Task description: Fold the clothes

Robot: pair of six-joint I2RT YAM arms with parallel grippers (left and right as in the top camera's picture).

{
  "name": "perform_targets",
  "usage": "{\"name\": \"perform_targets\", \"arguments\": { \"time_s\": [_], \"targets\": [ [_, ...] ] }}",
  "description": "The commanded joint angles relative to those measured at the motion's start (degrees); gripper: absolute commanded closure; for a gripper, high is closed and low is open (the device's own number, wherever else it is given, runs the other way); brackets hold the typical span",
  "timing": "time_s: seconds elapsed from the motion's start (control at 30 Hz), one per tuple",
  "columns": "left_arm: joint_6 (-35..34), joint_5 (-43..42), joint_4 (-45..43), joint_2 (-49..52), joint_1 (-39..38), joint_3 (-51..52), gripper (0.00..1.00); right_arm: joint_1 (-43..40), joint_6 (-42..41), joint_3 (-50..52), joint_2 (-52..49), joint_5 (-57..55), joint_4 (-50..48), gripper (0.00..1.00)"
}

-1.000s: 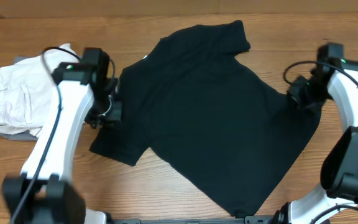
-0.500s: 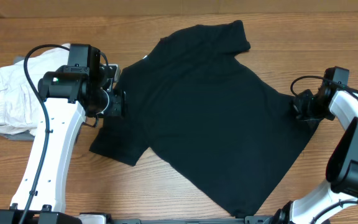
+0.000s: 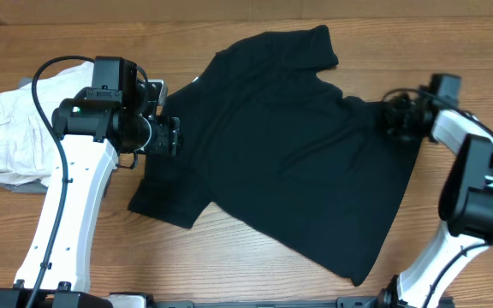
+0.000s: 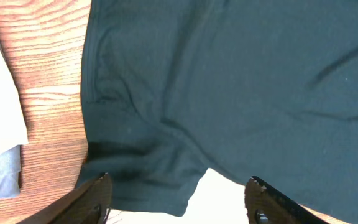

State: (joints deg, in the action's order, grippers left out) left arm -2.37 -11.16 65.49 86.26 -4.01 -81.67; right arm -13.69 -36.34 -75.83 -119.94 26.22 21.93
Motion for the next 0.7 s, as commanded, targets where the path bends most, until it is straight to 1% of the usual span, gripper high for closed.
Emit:
{"name": "perform_targets", "arguments": {
  "time_s": [0.0,0.07,0.13,0.2,0.23,0.27,0.3,0.37,0.43,0.47,0.57,0.67],
  "targets": [
    [1.3,0.6,-0.5,-0.2,0.2,-0.2,0.27,1.5,2.3,-11.3,0.5,-0.8,6.6,0.96],
    [1.4,0.8,-1.4,0.4,0.2,-0.2,0.25,1.1,4.3,-17.4,0.5,-2.9,13.5,0.95],
    [2.7,1.3,-3.2,1.3,0.2,-0.1,0.24,0.4,8.8,-23.2,0.6,-3.1,19.8,0.88],
    [3.9,2.4,-5.9,3.0,0.2,-0.1,0.20,-0.4,12.9,-28.9,0.9,-3.1,27.0,0.86],
    [4.4,2.3,-7.6,4.4,0.2,-0.1,0.21,-0.7,14.2,-31.2,1.0,-3.0,30.2,0.86],
    [5.3,1.4,-9.1,5.9,0.2,-0.1,0.25,-0.9,15.2,-33.3,1.2,-3.0,33.4,0.86],
    [6.4,0.7,-10.7,7.6,0.0,-0.1,0.32,-1.1,16.8,-35.5,1.5,-3.0,36.6,0.85],
    [7.2,0.6,-14.4,11.7,-0.6,-0.4,0.53,-1.1,19.2,-38.4,2.7,-3.0,41.6,0.84],
    [7.6,0.6,-17.1,15.0,-1.4,-2.0,0.60,-1.0,20.4,-40.0,4.6,-3.0,45.3,0.84],
    [7.6,0.8,-18.0,16.4,-1.8,-3.5,0.60,-0.9,20.8,-40.4,5.8,-3.0,46.8,0.84],
    [8.5,2.7,-19.4,21.0,-2.9,-10.1,0.49,-0.4,21.4,-40.6,10.7,-1.6,50.4,0.84],
    [10.9,3.3,-18.2,27.2,-3.6,-17.0,0.42,0.6,21.4,-40.6,16.0,-1.5,52.9,0.83]
  ]
}}
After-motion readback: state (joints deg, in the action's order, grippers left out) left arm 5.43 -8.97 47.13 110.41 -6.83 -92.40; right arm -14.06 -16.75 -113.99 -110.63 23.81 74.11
